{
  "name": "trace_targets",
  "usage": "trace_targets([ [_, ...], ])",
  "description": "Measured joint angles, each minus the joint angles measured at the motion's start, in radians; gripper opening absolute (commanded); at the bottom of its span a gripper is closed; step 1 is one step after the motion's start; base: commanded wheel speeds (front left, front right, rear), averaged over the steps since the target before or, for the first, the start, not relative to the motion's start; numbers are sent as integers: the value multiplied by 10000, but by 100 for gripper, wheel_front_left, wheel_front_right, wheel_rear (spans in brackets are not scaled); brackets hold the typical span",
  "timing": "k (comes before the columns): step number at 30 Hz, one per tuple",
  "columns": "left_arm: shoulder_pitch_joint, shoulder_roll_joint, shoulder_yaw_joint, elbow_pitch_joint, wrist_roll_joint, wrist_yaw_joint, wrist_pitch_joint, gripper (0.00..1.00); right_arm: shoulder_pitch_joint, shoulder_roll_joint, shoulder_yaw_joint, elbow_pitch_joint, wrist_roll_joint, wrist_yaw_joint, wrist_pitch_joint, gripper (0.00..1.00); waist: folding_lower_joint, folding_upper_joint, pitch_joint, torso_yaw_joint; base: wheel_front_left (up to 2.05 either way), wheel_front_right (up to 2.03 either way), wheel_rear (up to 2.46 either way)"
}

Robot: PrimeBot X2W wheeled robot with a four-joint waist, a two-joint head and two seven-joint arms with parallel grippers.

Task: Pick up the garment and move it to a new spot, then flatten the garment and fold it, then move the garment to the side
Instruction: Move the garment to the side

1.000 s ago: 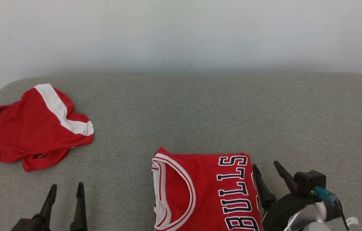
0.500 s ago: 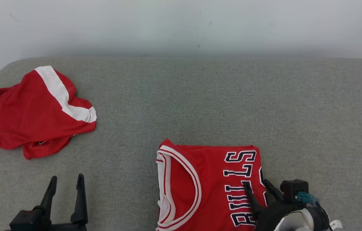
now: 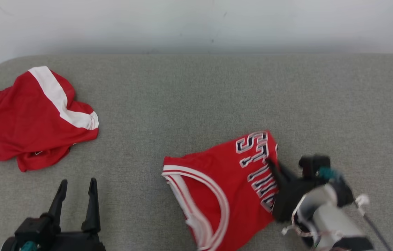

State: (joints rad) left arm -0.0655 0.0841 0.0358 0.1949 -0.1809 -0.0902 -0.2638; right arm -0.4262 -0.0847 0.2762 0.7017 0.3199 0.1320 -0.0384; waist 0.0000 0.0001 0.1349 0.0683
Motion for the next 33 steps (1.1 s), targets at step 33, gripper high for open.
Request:
trace_targets([
  [33,-2323,761,-679,-2857,165,-407,-4,100,-6173,-6730,-374,-1467,830,0,2472,0,1,1,4882,-1981,0,0,0],
])
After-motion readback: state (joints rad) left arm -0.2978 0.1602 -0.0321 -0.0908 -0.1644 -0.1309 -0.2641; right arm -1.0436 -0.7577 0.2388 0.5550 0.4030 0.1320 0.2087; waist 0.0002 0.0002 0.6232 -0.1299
